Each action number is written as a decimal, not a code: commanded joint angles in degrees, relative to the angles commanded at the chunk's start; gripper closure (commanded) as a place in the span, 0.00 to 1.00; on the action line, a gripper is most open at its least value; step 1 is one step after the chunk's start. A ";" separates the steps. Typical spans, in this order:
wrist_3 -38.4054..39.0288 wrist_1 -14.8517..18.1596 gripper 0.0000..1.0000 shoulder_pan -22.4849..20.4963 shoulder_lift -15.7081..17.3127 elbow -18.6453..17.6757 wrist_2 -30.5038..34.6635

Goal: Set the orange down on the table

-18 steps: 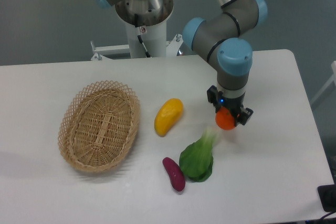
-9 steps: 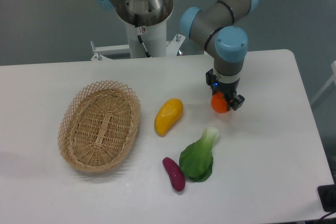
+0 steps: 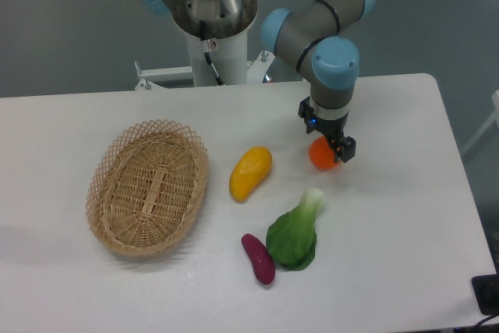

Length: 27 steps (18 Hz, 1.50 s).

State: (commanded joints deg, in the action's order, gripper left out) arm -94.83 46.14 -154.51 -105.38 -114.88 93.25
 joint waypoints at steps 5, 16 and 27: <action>5.42 0.35 0.00 -3.24 0.17 3.34 -11.12; 17.67 9.99 0.00 1.49 -5.09 20.64 -6.07; 20.48 23.82 0.00 4.30 -10.89 33.40 -1.94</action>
State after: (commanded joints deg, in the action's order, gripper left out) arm -74.35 69.96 -150.21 -116.28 -81.48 91.31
